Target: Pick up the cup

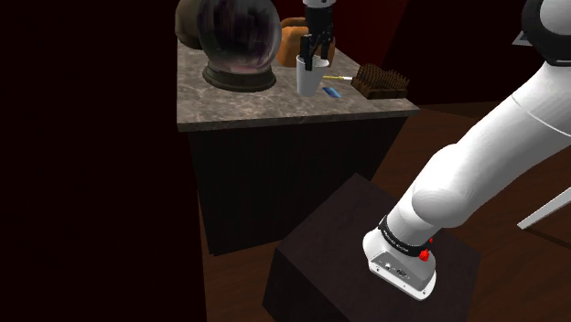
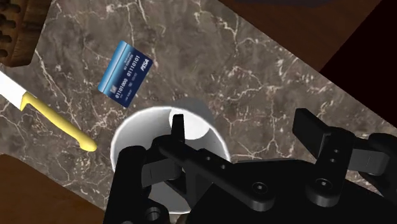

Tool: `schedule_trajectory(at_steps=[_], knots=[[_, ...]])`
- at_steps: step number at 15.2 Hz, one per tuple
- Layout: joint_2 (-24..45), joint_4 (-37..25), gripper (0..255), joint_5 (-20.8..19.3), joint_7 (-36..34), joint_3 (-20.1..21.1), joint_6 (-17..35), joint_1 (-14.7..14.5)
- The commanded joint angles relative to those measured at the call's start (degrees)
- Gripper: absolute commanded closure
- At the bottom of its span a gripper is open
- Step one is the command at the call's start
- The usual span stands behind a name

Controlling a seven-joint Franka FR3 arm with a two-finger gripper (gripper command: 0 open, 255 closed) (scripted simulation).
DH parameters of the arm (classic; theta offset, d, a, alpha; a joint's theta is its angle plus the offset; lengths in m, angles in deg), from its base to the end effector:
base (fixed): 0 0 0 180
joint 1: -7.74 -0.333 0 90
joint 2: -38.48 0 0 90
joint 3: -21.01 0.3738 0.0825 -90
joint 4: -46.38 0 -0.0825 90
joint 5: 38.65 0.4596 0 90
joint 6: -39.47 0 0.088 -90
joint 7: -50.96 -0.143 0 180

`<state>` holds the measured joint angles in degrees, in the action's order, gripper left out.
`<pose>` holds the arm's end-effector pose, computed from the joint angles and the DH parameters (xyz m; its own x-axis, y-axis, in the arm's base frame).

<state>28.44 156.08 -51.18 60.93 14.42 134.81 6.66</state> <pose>0.5551 -0.0866 0.5723 0.9890 0.0983 -0.1107 0.1171 -0.9771 0.1778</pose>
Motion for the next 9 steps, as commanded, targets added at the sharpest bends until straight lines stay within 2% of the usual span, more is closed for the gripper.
schedule_trajectory(at_steps=[1, 3, 9], knots=[[4.6, -4.2, 0, -0.7, 2.3, -0.2, 0.7, -0.1], [8.3, -8.1, 0, -1.1, 4.1, -0.2, 0.7, -0.1], [8.3, -3.5, 0, -1.3, 3.1, -0.3, 5.2, 0.0]])
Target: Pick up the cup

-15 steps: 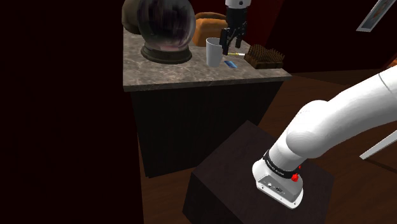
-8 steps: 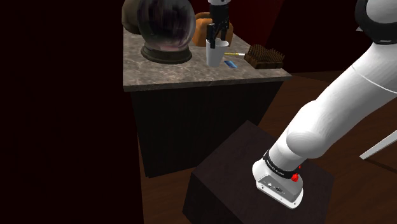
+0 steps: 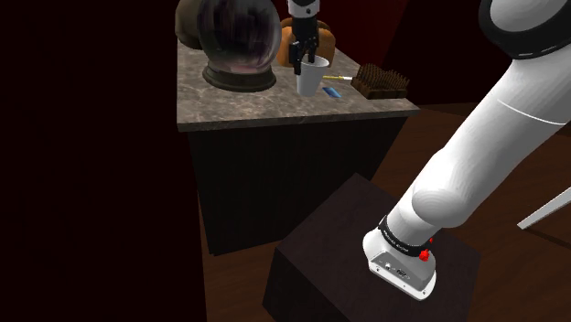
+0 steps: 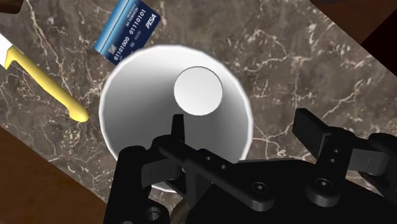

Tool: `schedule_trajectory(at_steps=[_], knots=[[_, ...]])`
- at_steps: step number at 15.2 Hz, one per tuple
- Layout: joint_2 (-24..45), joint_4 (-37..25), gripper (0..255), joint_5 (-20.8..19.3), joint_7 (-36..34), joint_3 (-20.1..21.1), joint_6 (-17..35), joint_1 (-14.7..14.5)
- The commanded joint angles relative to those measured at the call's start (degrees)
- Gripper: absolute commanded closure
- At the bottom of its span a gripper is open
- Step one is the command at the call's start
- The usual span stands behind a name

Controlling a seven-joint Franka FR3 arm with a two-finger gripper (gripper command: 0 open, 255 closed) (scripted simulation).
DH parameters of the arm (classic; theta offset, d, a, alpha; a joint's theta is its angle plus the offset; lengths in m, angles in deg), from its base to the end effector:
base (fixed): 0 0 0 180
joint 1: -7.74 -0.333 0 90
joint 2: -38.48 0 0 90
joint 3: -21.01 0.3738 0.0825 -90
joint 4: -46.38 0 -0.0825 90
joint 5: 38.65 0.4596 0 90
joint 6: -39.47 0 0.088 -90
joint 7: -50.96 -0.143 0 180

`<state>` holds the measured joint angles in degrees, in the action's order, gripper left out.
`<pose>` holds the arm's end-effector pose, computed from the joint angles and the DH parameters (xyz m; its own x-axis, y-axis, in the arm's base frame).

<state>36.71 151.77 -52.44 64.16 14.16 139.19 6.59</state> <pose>0.6099 -0.0918 0.5358 0.9786 0.1651 -0.1230 0.1878 -0.9605 0.2054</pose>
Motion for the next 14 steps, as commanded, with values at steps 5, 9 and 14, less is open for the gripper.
schedule_trajectory(at_steps=[5, 9, 14], knots=[[-0.1, 2.2, 255, -0.1, -0.4, -0.1, 2.1, 0.0], [-0.1, 2.2, 255, -0.1, -0.4, 0.0, 2.0, 0.0], [0.1, 1.2, 255, -0.1, -0.2, -0.1, 1.3, 0.0]])
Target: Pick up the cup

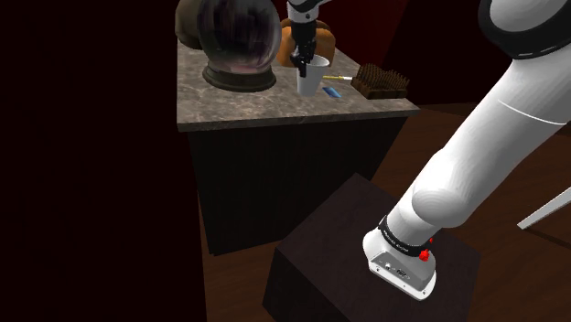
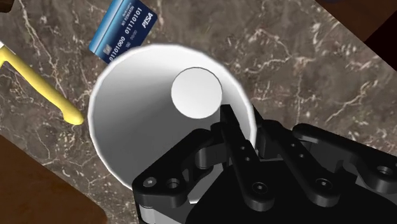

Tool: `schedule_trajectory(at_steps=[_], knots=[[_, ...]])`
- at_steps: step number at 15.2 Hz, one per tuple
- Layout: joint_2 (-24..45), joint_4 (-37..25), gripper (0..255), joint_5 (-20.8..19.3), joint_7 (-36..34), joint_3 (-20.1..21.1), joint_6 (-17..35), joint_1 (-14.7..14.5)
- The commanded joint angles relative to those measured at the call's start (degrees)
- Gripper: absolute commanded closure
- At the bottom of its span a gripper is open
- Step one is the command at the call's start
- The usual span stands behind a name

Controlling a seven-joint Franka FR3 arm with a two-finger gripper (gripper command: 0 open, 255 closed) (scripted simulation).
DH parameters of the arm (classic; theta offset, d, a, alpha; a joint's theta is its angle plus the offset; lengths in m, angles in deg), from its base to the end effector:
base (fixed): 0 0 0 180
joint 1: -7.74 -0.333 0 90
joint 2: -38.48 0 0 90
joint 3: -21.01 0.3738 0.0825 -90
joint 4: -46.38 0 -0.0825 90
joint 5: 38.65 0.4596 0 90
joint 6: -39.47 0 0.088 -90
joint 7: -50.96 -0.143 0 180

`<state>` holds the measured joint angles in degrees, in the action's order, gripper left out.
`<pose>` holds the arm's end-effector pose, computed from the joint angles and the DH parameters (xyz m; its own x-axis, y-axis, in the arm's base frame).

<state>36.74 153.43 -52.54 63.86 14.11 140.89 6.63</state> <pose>0.6091 -0.0920 0.5219 0.9785 0.1657 -0.1225 0.1884 -0.9603 0.2058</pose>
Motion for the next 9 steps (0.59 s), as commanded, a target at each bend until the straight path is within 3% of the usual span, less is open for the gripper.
schedule_trajectory(at_steps=[1, 9], knots=[[0.0, -1.2, 255, 0.1, 0.3, 0.0, -1.2, 0.0], [0.1, -7.4, 255, 0.3, 1.5, 0.1, -7.2, -0.1]])
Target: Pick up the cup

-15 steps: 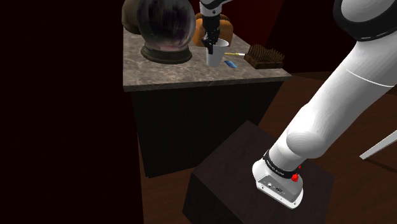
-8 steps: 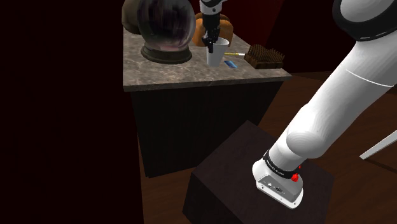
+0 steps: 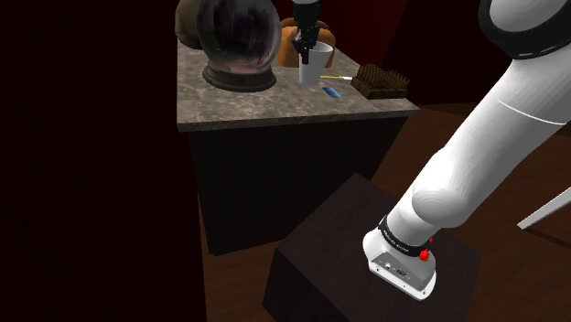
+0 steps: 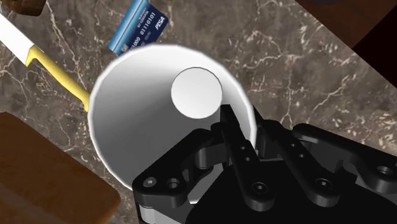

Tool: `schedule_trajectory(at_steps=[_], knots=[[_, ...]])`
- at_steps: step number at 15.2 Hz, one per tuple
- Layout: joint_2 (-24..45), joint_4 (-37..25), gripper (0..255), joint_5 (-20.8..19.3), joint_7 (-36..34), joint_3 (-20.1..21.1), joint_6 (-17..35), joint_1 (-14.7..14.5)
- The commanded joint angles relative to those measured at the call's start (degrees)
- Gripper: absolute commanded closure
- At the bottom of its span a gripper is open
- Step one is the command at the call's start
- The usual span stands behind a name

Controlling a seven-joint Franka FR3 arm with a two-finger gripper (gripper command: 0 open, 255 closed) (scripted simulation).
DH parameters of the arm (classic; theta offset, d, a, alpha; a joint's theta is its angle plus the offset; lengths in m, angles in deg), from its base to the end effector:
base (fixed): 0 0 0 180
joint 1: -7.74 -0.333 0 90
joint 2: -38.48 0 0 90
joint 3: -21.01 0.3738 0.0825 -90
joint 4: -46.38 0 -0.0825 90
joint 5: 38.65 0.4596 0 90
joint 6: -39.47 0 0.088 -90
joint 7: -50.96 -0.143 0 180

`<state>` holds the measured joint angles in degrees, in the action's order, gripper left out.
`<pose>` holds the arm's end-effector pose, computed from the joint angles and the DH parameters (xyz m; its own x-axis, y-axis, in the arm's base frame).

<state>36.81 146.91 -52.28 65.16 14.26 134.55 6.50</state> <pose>0.6114 -0.0917 0.5748 0.9785 0.1659 -0.1227 0.1886 -0.9603 0.2057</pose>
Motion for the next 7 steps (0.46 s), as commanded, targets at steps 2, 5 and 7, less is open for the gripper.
schedule_trajectory(at_steps=[2, 5, 7], knots=[[0.2, -2.6, 255, 0.1, 0.5, 0.0, -2.4, 0.0], [0.6, -5.4, 255, 0.1, 1.0, 0.1, -4.7, 0.0], [0.6, -5.5, 255, 0.1, 1.1, 0.1, -4.8, 0.0]])
